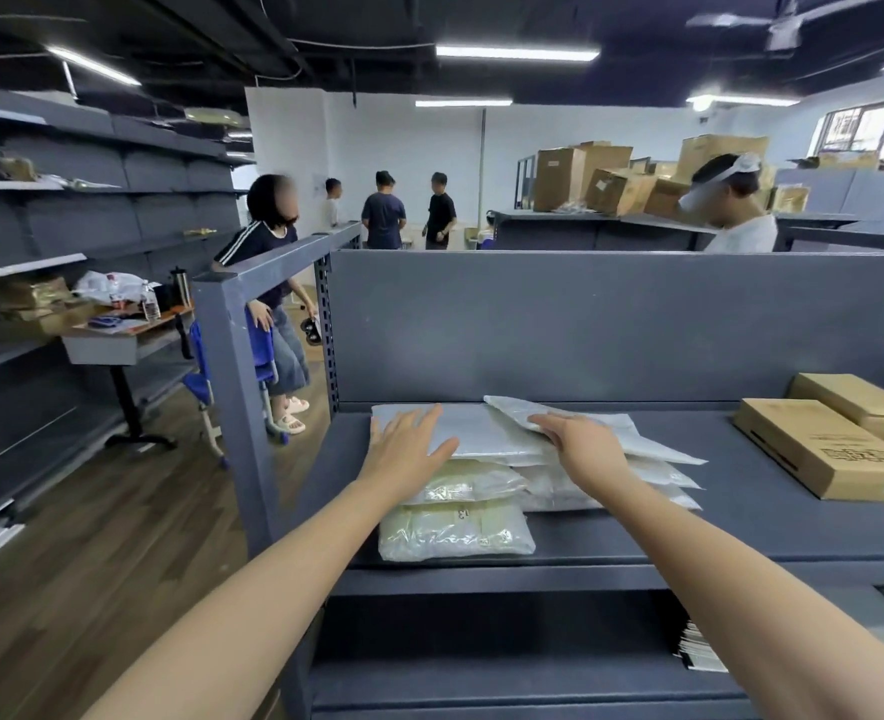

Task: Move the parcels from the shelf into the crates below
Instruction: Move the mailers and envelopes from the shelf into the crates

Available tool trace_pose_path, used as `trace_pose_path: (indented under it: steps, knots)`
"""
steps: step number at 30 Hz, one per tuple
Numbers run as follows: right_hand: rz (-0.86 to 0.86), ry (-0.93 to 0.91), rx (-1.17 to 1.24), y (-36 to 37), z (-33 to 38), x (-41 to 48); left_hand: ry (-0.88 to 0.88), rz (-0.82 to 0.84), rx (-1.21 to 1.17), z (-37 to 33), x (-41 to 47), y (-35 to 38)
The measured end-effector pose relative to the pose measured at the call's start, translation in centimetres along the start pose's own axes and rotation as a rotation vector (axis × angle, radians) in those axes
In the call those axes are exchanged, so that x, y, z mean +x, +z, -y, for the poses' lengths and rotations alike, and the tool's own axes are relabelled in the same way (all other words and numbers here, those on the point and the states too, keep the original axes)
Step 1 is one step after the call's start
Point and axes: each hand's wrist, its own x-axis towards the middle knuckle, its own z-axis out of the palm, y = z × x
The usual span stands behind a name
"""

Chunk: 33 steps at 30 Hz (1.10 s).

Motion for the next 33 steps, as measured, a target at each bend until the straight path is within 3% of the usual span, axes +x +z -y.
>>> trace_pose_path:
  steps: [4, 7, 10, 16, 20, 26, 30, 33]
  knots:
    - [-0.031, -0.134, 0.023, -0.7, 2.5, -1.1, -0.098, 0.02, -0.08, -1.1, -0.2, -0.2]
    - [0.016, -0.258, -0.024, -0.5, 4.6, -3.0, -0.14, 0.016, -0.261, -1.7, -0.1, -0.6]
    - [-0.079, -0.43, -0.045, -0.2, 6.3, -5.0, -0.203, 0.04, -0.451, -1.8, 0.7, -1.1]
    - [-0.017, -0.473, 0.065, -0.2, 6.1, -6.2, -0.105, 0.078, -0.397, -1.7, 0.6, -0.5]
    - [0.167, -0.265, 0.073, -1.0, 4.5, -4.9, -0.101, 0.047, -0.339, -1.4, 0.6, 0.2]
    - [0.277, 0.158, 0.115, -2.2, -1.3, -1.9, -0.117, 0.052, -0.263, 1.1, 0.3, 0.0]
    - [0.282, 0.217, 0.228, -2.4, -3.0, -2.1, -0.075, 0.092, -0.256, 3.4, 0.3, -0.3]
    - [0.362, 0.124, 0.159, -2.0, -3.5, -2.3, 0.064, 0.234, -0.125, 4.5, 0.2, 0.0]
